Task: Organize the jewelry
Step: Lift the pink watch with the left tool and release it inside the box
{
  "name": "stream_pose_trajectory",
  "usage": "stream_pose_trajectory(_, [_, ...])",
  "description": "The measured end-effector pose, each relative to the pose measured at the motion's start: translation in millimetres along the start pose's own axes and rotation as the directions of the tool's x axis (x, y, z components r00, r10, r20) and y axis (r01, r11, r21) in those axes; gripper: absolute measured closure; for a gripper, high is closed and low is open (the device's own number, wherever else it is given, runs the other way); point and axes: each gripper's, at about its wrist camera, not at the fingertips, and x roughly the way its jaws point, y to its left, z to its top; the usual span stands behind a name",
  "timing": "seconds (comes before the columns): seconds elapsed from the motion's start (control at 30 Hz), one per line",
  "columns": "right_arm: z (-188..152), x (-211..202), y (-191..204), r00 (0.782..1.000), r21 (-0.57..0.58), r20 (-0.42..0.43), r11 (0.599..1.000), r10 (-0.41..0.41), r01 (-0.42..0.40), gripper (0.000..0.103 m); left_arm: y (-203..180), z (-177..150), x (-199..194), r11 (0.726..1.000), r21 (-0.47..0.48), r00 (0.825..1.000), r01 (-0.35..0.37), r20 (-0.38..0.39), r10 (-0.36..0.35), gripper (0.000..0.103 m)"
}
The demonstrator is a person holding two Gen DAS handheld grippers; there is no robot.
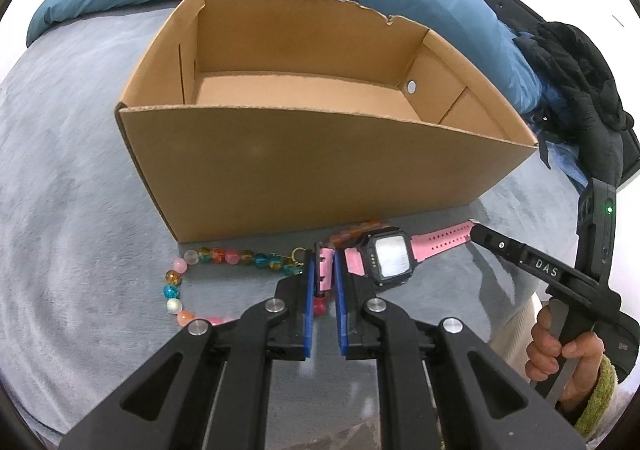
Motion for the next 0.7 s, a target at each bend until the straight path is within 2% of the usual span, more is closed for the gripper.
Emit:
stream_pose_trajectory(0.2, [7.6,7.0,-1.0,1.0,0.012,0.001,1.0,0.015,-0.015,0.069,1.2,0.8,4.5,1.0,-0.004,1.0,-0.004,-0.006,0.004,0.095])
stream_pose_trajectory(0.3, [4.6,9.8,9.9,1.0,-0.003,0.008,1.0,0.003,-0.003,0.077,0.4,0.3,4.9,1.0,-0.002,1.0,-0.005,-0.005,0.005,0.095])
stream_pose_trajectory(0.43, [6.4,2.8,8.1,1.0,0.011,0.014,1.0,0.015,-0.015,0.097,-1.6,0.3,1.7,1.0,0.007,1.0,-0.008,0.009,0.008,0.095])
stream_pose_trajectory(0.53, [5.4,-13.6,8.5,0.998,-0.007,0.034,0.999,0.043,-0.043,0.101,-3.8,0.0,-1.9,1.0,0.012,1.0,-0.001,0.015,0.0,0.095])
stream_pose_trajectory(0.7, [2.5,-41.9,16.1,0.994,-0.065,0.086,0.996,0.064,-0.059,0.102,-12.8,-1.7,-13.7,0.999,0.034,0.999,0.01,0.039,-0.011,0.095])
